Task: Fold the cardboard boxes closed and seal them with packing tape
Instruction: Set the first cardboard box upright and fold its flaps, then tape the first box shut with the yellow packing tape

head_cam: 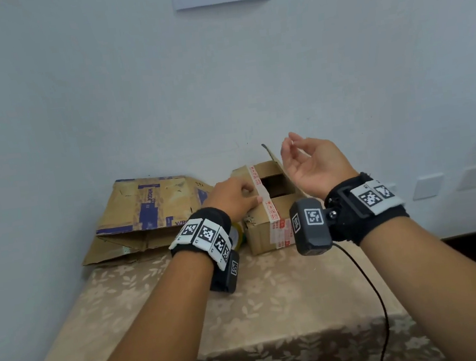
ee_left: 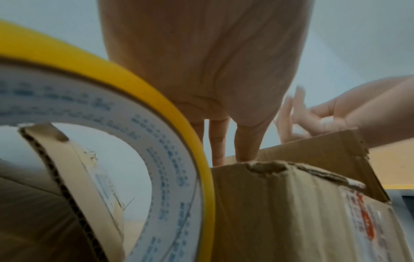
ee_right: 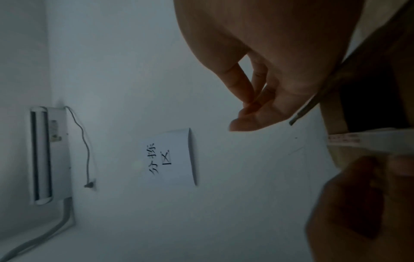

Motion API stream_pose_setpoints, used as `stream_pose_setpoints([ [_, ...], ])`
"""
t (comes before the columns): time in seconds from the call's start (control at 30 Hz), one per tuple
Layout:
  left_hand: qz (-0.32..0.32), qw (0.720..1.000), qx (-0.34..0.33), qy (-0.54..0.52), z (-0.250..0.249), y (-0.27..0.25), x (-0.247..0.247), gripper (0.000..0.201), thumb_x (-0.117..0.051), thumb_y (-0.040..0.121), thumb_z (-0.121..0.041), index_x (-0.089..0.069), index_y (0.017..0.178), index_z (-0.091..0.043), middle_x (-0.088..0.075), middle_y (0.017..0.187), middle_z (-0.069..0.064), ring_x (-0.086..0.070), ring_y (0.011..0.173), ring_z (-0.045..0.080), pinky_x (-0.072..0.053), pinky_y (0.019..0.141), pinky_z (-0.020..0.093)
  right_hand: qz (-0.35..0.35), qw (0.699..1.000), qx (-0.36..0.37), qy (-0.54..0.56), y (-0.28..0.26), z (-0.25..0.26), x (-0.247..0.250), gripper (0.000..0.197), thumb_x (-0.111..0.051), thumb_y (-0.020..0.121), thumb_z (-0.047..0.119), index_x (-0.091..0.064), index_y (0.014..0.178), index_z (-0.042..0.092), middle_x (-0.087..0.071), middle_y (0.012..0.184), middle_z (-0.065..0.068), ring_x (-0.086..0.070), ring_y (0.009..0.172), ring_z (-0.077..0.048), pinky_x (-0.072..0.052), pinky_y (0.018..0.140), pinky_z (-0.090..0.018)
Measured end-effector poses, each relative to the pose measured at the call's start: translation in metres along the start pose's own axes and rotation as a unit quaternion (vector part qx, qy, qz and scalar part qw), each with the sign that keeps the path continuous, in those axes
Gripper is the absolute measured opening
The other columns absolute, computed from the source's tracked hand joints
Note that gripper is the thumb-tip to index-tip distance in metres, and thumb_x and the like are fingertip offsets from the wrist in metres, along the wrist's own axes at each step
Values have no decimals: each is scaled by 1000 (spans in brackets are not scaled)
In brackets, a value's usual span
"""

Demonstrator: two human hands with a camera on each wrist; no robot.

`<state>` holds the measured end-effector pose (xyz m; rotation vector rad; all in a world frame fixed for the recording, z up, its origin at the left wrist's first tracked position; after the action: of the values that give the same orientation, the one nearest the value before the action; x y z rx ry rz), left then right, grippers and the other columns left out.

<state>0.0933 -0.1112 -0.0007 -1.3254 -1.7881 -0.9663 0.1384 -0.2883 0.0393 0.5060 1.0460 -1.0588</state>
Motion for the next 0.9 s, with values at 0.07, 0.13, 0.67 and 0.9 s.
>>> stream_pose_setpoints([
  [0.07,0,1000,-6,0,0,0,1,43,-68,95,-40,-63,132,-19,-61,137,2,-57,124,19,-42,95,29,-37,998,-19,-55,5,-8,10,27,-54,96,-4,-64,121,1,-66,117,-14,-70,96,-26,-62,84,-34],
  [0.13,1,1000,-8,-6,2,1,3,45,-71,93,-40,-63,132,-19,-61,137,1,-57,124,18,-44,99,30,-57,992,-44,-106,10,-17,18,27,-54,98,1,-62,123,3,-69,119,-16,-68,109,-31,-56,99,-44],
  [0.67,-36,993,0,-115,19,-11,37,26,-76,88,-40,-74,107,-23,-73,106,-6,-67,102,9,-54,86,30,-40,977,-22,-210,15,-36,19,17,-53,100,5,-65,112,3,-71,113,-16,-68,112,-27,-50,107,-37],
  [0.9,44,996,38,-74,35,-16,55,35,-77,88,-40,-71,115,-20,-72,106,-2,-69,97,14,-58,81,31,-39,965,49,-254,16,-44,15,20,-53,98,1,-67,111,2,-73,108,-15,-70,107,-25,-56,91,-30],
])
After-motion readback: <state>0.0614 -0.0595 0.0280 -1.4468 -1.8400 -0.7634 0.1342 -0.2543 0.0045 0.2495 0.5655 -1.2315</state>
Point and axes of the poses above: each hand's wrist, its own y-axis towards the middle knuckle, its own x-axis out of the back of the hand, z = x × y, the point moved 1 cm from there along y, towards the middle knuckle
